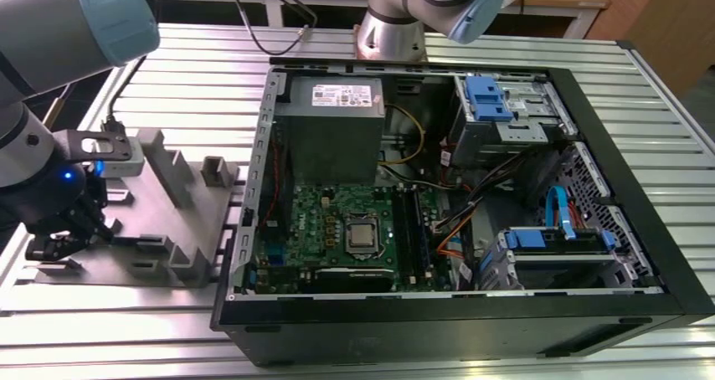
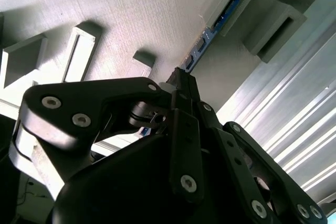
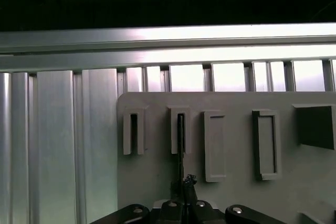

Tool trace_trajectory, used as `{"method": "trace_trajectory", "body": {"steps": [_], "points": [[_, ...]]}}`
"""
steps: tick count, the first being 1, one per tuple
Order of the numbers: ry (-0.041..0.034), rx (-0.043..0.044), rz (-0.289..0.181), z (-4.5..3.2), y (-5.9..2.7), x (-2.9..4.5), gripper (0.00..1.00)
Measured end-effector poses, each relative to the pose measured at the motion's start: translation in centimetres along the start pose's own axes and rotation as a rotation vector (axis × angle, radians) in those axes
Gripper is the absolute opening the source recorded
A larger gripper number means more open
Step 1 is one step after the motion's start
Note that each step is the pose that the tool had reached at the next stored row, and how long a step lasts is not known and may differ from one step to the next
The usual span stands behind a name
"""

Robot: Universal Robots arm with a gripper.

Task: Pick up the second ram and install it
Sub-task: 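Pick up the second ram and move it above second insertion slot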

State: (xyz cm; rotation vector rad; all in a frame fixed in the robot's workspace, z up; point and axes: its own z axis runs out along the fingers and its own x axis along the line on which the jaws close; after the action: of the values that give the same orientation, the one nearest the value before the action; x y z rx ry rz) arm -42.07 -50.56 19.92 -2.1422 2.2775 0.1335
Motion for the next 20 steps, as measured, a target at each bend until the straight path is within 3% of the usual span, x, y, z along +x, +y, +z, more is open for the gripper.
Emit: {"method": "trace_trajectory", "body": {"steps": [3, 16, 20], "points": [[0.0022, -0.0029, -0.042, 0.0, 0.0, 0.0, 0.08], [0.0014, -0.0018, -0.026, -0.01, 0.0, 0.0, 0.08], [0.0014, -0.0019, -0.026, -0.35, 0.02, -0.02, 0.08]]}}
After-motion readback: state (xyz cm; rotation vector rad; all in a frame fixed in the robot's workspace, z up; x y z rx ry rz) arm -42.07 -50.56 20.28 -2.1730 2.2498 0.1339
